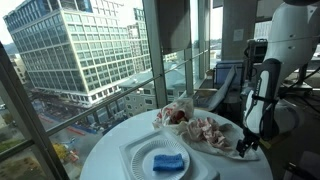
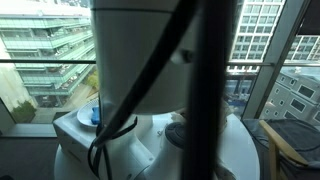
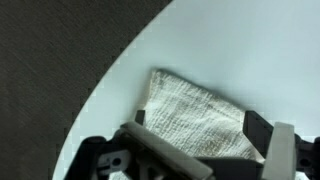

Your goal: Put the pink shirt on the white towel, wrap up the pink shirt with the towel

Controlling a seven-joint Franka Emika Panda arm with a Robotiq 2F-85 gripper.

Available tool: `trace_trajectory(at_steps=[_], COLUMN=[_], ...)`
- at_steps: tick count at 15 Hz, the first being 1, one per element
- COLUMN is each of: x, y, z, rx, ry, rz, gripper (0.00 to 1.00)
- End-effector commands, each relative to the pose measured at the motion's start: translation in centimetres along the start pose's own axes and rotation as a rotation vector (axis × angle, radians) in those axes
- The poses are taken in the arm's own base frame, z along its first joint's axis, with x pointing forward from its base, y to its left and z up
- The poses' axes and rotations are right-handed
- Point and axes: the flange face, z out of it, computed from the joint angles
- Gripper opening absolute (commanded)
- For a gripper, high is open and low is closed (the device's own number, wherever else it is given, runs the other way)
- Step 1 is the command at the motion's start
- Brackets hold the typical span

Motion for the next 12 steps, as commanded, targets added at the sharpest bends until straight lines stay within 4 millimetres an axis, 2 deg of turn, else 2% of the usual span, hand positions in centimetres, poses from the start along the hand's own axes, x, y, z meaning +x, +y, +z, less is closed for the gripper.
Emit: trace_trajectory(at_steps=[1,4,8,9,10,12], x=[0.3,0.6,2.0,2.3,2.5,2.7], y=[0.3,0.7,0.2,0.1,0.0,-0.3], z=[1.5,2.8,4.4,4.5,4.6,4.6], rx=[0.045,0.030,0.000,-0.008,-0.021,-0.035], ry=[0.025,0.013,0.024,0.027,0.022,0.012], rz=[-0.031,-0.053,-0.085,-0.091,-0.102,-0.108], gripper=[1.00,1.00,1.00,0.75,0.73,0.59])
